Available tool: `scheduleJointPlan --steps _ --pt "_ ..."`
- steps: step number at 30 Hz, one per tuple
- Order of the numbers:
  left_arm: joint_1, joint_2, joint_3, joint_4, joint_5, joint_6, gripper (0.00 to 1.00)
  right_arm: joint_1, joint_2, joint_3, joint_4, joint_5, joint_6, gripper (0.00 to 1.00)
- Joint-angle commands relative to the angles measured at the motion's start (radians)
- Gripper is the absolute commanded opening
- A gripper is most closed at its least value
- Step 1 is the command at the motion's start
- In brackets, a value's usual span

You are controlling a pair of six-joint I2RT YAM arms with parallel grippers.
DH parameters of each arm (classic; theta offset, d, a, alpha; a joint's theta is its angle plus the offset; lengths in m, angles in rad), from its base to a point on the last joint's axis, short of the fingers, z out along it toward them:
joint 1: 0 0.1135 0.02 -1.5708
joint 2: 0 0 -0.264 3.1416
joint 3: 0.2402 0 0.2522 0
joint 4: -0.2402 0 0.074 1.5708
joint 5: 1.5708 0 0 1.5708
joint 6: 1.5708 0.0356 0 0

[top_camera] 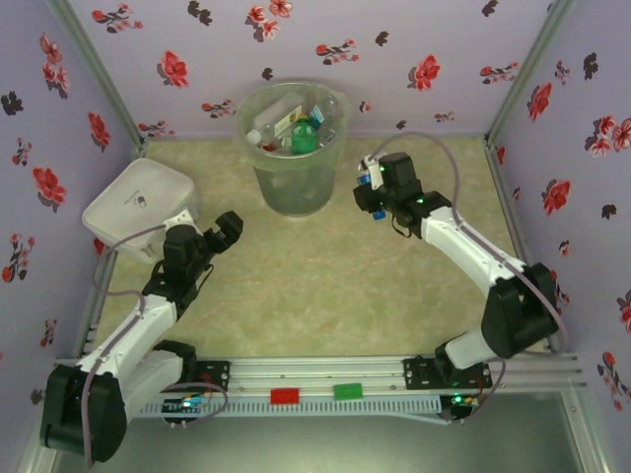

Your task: Put the plastic bottles in the bin

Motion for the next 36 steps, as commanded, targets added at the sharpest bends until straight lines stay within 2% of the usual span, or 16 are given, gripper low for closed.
scheduleJointPlan --steps 1,7,11,15,20,29,32,36 --pt "0.023 -0.037 -0.037 0.033 0.011 0.003 1.0 0.005 -0.052 0.084 0.037 -0.022 0.104 0.42" --pt "0.047 -0.098 -0.102 0.036 0.026 -0.02 1.0 0.008 -0.026 0.268 0.104 -0.113 0.215 0.41" --pt "0.057 -0.118 -0.106 0.017 0.029 -0.016 1.0 0.028 0.056 0.378 0.199 -0.162 0.251 0.42" --pt "0.064 -0.129 -0.106 0.003 0.036 -0.01 1.0 0.068 0.185 0.514 0.219 -0.173 0.232 0.43" --pt "0.068 -0.165 -0.105 -0.031 0.04 0.001 1.0 0.099 0.359 0.693 0.162 -0.177 0.219 0.43" --pt "0.096 -0.228 -0.154 -0.085 0.036 0.006 1.0 0.14 0.549 0.867 0.064 -0.177 0.202 0.45" --pt "0.1 -0.23 -0.154 -0.091 0.037 0.008 1.0 0.143 0.573 0.894 0.04 -0.175 0.199 0.51" --pt "0.103 -0.23 -0.15 -0.091 0.038 0.011 1.0 0.144 0.566 0.911 0.031 -0.147 0.191 0.79"
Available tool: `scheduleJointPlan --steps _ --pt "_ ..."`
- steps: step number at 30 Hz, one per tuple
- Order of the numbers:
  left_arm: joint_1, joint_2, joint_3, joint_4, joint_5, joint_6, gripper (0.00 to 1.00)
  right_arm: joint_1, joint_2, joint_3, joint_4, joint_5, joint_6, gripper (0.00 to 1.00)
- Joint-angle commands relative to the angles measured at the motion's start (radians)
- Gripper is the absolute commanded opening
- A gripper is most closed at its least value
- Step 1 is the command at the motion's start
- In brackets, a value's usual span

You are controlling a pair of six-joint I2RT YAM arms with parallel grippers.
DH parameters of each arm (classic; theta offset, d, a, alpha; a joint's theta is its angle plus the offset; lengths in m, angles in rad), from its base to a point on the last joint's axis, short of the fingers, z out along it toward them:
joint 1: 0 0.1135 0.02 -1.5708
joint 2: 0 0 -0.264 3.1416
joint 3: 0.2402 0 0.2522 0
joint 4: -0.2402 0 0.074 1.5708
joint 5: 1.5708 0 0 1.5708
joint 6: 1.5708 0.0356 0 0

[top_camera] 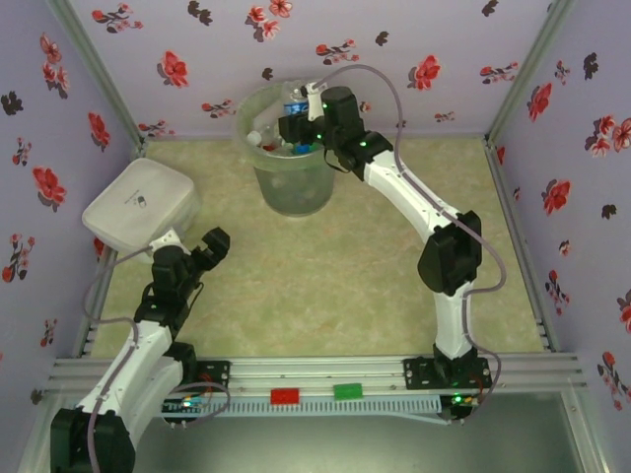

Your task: Put the plastic bottles in the bin

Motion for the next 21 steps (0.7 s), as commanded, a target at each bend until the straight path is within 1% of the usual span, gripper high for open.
scheduleJointPlan --steps 1,2,3,7,10,13,16,18,21 --pt "0.013 -0.012 -0.01 -0.008 0.012 0.016 1.0 0.006 -0.013 0.052 -0.016 0.035 -0.016 0.86" --pt "0.014 -0.013 -0.009 -0.009 0.012 0.016 1.0 0.006 -0.023 0.052 -0.02 0.056 -0.025 0.94" --pt "0.015 -0.013 -0.006 -0.011 0.012 0.016 1.0 0.005 -0.036 0.051 -0.03 0.074 -0.04 0.99" --pt "0.022 -0.015 0.002 -0.025 0.01 0.033 1.0 0.006 -0.118 0.005 -0.064 0.15 -0.104 1.0" --pt "0.04 -0.015 0.015 -0.039 0.01 0.056 1.0 0.006 -0.222 -0.114 -0.046 0.219 -0.146 1.0" --pt "0.069 -0.011 0.029 -0.064 0.007 0.089 1.0 0.005 -0.346 -0.284 -0.018 0.299 -0.179 1.0" --pt "0.103 0.016 0.082 -0.091 -0.003 0.125 1.0 0.003 -0.465 -0.484 0.013 0.388 -0.21 1.0" --pt "0.12 0.056 0.114 -0.103 -0.007 0.158 1.0 0.0 -0.548 -0.635 0.043 0.493 -0.237 1.0" --pt "0.129 0.143 0.183 -0.13 -0.012 0.222 1.0 -0.021 -0.641 -0.853 0.076 0.647 -0.233 1.0"
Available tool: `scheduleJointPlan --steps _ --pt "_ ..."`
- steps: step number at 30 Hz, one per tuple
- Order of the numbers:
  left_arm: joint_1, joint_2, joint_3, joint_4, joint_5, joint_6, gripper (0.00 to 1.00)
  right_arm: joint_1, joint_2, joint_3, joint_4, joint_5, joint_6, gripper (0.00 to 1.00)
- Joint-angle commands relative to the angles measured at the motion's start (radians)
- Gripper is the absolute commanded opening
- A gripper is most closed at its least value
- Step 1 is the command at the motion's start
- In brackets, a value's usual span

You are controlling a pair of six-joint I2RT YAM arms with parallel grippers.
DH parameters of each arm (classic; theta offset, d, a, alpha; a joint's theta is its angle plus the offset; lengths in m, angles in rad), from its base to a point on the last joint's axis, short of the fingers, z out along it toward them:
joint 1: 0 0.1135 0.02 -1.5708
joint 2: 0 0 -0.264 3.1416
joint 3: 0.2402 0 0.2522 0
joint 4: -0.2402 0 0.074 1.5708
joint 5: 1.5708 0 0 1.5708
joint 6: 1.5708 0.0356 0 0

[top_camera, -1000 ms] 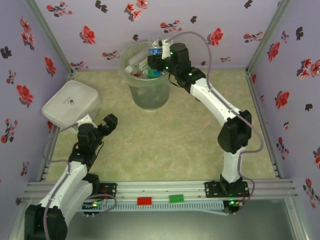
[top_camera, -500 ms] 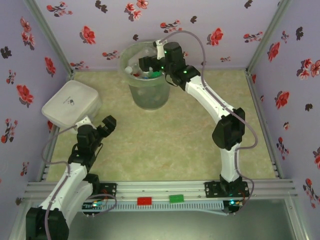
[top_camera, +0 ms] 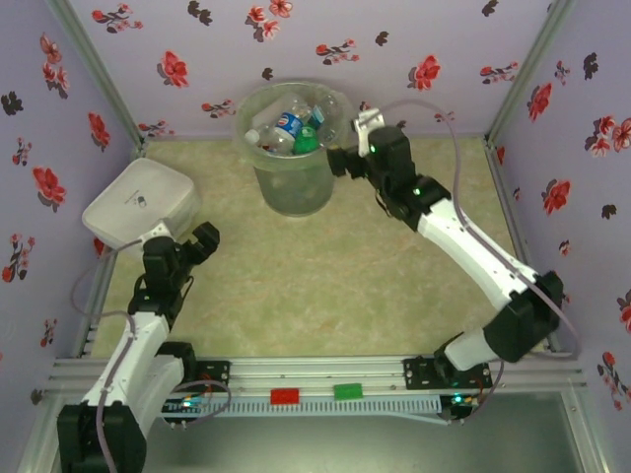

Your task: Put the plastic bottles in the bin

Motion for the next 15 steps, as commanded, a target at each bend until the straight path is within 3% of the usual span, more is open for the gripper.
scheduleJointPlan --steps 1,7,11,15 --pt "0.011 0.079 0.098 -0.052 -0.015 0.125 1.0 -0.033 -0.068 -0.204 0.041 0.239 -0.028 1.0" --pt "0.014 0.26 0.261 -0.13 -0.019 0.278 1.0 -0.2 -0.207 -0.54 0.161 0.296 0.105 1.0" --pt "0.013 0.331 0.275 -0.086 -0.035 0.358 1.0 -0.292 -0.234 -0.74 0.359 0.329 0.128 1.0" --pt "0.007 0.361 0.237 0.014 -0.129 0.411 1.0 -0.37 -0.197 -0.82 0.477 0.178 0.122 1.0"
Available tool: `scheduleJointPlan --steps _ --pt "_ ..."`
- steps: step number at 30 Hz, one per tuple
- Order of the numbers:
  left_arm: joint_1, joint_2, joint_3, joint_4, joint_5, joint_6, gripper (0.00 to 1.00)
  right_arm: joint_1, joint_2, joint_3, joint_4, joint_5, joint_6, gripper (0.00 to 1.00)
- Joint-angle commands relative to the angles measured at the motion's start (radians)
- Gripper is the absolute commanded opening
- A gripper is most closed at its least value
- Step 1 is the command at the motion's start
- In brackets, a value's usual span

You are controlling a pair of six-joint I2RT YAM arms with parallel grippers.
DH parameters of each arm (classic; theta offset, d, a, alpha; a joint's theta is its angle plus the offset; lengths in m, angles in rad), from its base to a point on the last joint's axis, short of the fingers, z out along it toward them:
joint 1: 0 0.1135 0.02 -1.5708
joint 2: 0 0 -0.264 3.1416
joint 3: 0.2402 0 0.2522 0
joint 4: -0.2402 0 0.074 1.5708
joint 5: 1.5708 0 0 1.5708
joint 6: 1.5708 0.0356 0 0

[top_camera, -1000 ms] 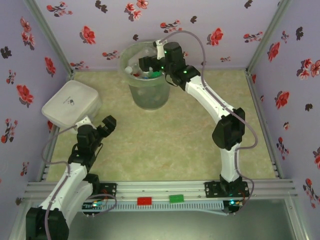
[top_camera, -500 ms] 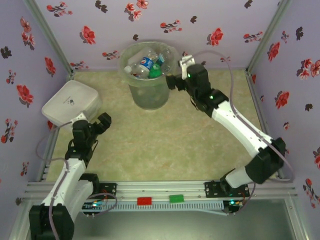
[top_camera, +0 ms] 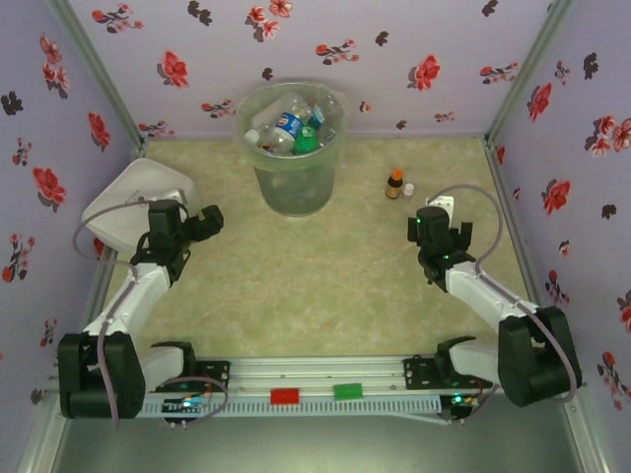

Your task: Put the plastic bottles in the bin

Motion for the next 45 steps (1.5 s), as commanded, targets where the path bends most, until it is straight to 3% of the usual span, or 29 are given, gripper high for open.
scheduleJointPlan --steps 1,6,11,14,17,18,20,22,24,27,30,33,45 --pt "-0.005 0.013 -0.029 0.103 -0.121 0.115 1.0 -0.042 0.042 -0.032 0.19 -0.082 0.021 1.0" --pt "-0.021 0.054 -0.06 0.22 -0.282 0.226 1.0 -0.067 0.193 -0.03 0.324 -0.069 -0.024 1.0" --pt "-0.065 0.156 -0.088 0.332 -0.349 0.327 1.0 -0.114 0.266 -0.03 0.488 -0.098 -0.052 0.99" --pt "-0.122 0.234 -0.115 0.453 -0.396 0.44 1.0 -0.177 0.325 -0.093 0.674 -0.145 -0.007 0.99" --pt "-0.163 0.295 -0.133 0.57 -0.423 0.528 1.0 -0.217 0.301 -0.123 0.686 -0.209 0.031 0.99" --pt "-0.169 0.312 -0.146 0.635 -0.423 0.551 1.0 -0.225 0.312 -0.133 0.697 -0.244 0.034 0.99" --pt "-0.173 0.348 -0.179 0.783 -0.408 0.578 1.0 -0.225 0.388 -0.182 0.896 -0.233 0.022 1.0" --pt "-0.17 0.367 -0.167 0.773 -0.406 0.567 1.0 -0.227 0.334 -0.153 0.734 -0.229 0.048 0.99" --pt "-0.163 0.365 -0.164 0.765 -0.394 0.564 1.0 -0.227 0.366 -0.17 0.838 -0.23 0.033 0.99" --pt "-0.147 0.349 -0.179 0.774 -0.349 0.551 1.0 -0.225 0.344 -0.16 0.768 -0.229 0.038 1.0" --pt "-0.073 0.328 -0.217 0.809 -0.276 0.48 1.0 -0.225 0.353 -0.166 0.801 -0.229 0.032 0.99" --pt "0.041 0.405 -0.3 1.024 -0.167 0.371 1.0 -0.225 0.356 -0.169 0.812 -0.23 0.029 0.99" --pt "0.041 0.398 -0.283 0.981 -0.143 0.378 1.0 -0.225 0.352 -0.167 0.803 -0.229 0.031 0.99"
